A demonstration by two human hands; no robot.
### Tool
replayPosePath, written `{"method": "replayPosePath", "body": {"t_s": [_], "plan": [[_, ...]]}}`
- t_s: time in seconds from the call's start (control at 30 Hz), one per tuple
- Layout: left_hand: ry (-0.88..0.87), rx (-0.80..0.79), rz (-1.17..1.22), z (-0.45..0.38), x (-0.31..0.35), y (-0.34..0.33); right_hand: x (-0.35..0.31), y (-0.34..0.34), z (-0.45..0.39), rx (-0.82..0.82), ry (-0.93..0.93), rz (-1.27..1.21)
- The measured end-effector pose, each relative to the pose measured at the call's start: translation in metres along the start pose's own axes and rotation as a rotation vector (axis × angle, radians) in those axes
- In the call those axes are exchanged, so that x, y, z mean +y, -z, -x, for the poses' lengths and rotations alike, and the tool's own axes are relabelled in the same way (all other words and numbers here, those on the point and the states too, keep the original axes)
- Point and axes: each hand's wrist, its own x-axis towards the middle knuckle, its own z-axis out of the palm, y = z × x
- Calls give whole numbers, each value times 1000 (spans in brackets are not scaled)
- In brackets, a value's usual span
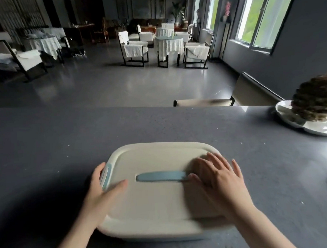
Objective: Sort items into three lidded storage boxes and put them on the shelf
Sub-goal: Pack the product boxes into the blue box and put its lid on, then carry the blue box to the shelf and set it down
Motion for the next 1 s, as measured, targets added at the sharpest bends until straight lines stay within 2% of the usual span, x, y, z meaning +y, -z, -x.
{"method": "replayPosePath", "body": {"t_s": [0.07,0.2,0.27,0.47,0.67,0.83,1.0], "plan": [[2,0,-44,-1,3,-3,19,-2,10,-1,-102,-73],[12,7,-76,2,6,-5,32,-6,17,-54,-331,-873],[9,23,-88,2,6,-5,36,-13,17,-50,-356,-1050],[55,146,-110,7,4,5,35,-22,5,-30,-310,-1062],[57,384,-49,36,7,47,-2,-18,-33,-149,-192,-1040],[71,625,2,78,-4,101,-73,-20,-57,-230,-15,-1051],[84,903,86,145,-31,165,-172,-31,-38,-413,174,-1114]]}}
